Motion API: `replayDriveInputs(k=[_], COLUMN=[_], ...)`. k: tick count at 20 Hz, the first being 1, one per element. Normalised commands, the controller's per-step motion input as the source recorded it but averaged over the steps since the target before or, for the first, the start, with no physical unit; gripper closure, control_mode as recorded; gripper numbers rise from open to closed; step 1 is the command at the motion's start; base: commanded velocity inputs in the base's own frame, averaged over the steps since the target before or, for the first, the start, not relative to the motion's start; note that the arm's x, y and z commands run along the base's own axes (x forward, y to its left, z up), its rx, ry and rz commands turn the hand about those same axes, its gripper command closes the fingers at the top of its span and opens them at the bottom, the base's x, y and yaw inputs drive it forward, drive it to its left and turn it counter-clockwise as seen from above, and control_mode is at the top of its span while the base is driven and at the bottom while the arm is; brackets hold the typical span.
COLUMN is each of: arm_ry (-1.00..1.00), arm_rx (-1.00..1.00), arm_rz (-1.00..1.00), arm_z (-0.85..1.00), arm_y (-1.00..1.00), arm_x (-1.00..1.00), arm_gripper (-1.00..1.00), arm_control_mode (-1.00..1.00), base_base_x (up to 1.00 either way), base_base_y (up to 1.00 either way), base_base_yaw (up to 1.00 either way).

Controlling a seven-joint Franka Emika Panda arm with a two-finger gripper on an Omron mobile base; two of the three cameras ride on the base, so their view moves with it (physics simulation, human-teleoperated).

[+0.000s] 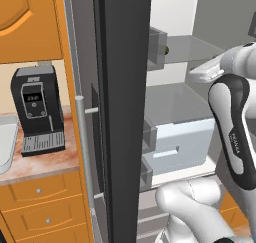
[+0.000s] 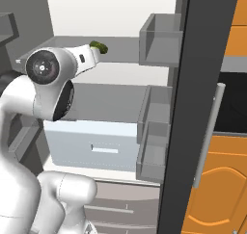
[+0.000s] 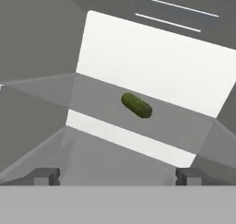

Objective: Place one cucumber and one fish in each tupperware on the nearby counter, to pack two identical lunches.

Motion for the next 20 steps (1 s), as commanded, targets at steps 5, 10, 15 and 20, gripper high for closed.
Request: replayDriveInputs(k=[5, 10, 15, 20], arm_ry=[0.14, 0.23, 0.05, -0.03], arm_rx=[0.0, 0.03, 0.08, 0.0], arm_rz=[0.0, 0.0, -0.03, -0.02], arm_z=[0.09, -0.27, -0.12, -0.03], arm_y=[0.0, 0.01, 0.0, 0.0], arm_x=[0.47, 0.64, 0.61, 0.59], arm_gripper=[-1.0, -1.0, -1.0, -1.0], arm_control_mode=[-1.0, -1.0, -1.0, -1.0], base_base_x=[0.0, 0.0, 0.0, 0.0], base_base_y=[0.0, 0.0, 0.0, 0.0], base_base_yaw=[0.0, 0.0, 0.0, 0.0])
